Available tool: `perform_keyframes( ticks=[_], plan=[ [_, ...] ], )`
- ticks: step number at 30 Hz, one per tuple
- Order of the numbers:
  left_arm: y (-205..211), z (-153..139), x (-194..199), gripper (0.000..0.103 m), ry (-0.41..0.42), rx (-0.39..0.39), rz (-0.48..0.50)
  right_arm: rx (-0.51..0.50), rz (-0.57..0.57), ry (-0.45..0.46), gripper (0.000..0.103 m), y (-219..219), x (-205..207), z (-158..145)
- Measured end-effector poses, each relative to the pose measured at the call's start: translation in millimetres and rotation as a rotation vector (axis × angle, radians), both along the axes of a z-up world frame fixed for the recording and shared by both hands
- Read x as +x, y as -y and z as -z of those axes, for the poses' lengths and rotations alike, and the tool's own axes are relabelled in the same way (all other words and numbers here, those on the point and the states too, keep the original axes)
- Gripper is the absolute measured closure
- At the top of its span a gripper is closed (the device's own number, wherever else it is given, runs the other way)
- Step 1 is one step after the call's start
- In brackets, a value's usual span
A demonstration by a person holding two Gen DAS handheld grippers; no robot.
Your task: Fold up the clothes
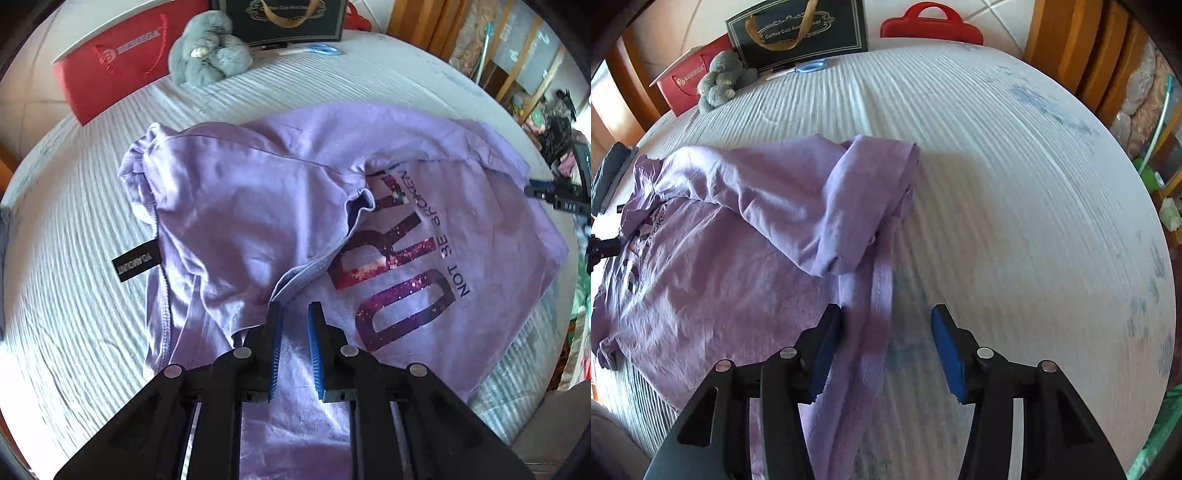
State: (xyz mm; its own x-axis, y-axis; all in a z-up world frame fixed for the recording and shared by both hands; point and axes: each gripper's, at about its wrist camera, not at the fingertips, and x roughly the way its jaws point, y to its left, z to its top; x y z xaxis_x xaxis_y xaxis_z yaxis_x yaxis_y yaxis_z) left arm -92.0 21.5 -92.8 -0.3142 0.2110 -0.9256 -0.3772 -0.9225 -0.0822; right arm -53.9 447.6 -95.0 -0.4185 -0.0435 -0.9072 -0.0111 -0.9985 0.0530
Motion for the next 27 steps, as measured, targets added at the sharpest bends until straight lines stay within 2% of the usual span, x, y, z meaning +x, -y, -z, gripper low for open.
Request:
perform_keyframes(
  ticks=[3, 4, 8, 11, 14, 18, 19, 20, 21, 22, 24, 27],
  plan=[
    [18, -25, -20, 0.061, -0.071, 0.03, -0.091, -0.017, 0.062, -0.048, 0.052, -16, 2, -19],
    [24, -33, -28, 0.06, -0.097, 0.039, -0.12, -0.022, 0.083, -0.065, 0.052, -22, -1, -25],
    [39, -44, -81, 0.06, -0.118, 0.078, -0.241, -0.081, 0.187, -0.076, 0.052, -47, -29, -42],
    [40, -35, -115, 0.06, -0.079, 0.08, -0.288, -0.187, 0.241, -0.053, 0.052, -60, -62, -43],
    [43, -16, -132, 0.059, -0.022, 0.074, -0.305, -0.234, 0.259, 0.003, 0.052, -56, -93, -34],
    [43, 5, -145, 0.06, 0.054, 0.069, -0.312, -0.233, 0.241, 0.141, 0.049, -42, -124, -9],
    [43, 9, -147, 0.066, 0.059, 0.059, -0.314, -0.221, 0.221, 0.163, 0.05, -36, -129, -4],
    [43, 10, -147, 0.079, 0.042, 0.043, -0.32, -0.209, 0.201, 0.185, 0.068, -30, -134, 2],
    [44, 10, -148, 0.1, 0.024, 0.026, -0.327, -0.193, 0.18, 0.206, 0.099, -23, -139, 7],
    [46, 7, -147, 0.1, -0.01, 0.01, -0.352, -0.111, 0.15, 0.202, 0.099, -14, -145, 7],
    [52, -6, -146, 0.1, -0.096, 0.006, -0.402, 0.1, 0.091, 0.124, 0.099, 6, -153, -7],
    [58, -25, -148, 0.1, -0.224, -0.041, -0.479, 0.206, 0.108, -0.039, 0.099, 15, -163, -35]
  ],
)
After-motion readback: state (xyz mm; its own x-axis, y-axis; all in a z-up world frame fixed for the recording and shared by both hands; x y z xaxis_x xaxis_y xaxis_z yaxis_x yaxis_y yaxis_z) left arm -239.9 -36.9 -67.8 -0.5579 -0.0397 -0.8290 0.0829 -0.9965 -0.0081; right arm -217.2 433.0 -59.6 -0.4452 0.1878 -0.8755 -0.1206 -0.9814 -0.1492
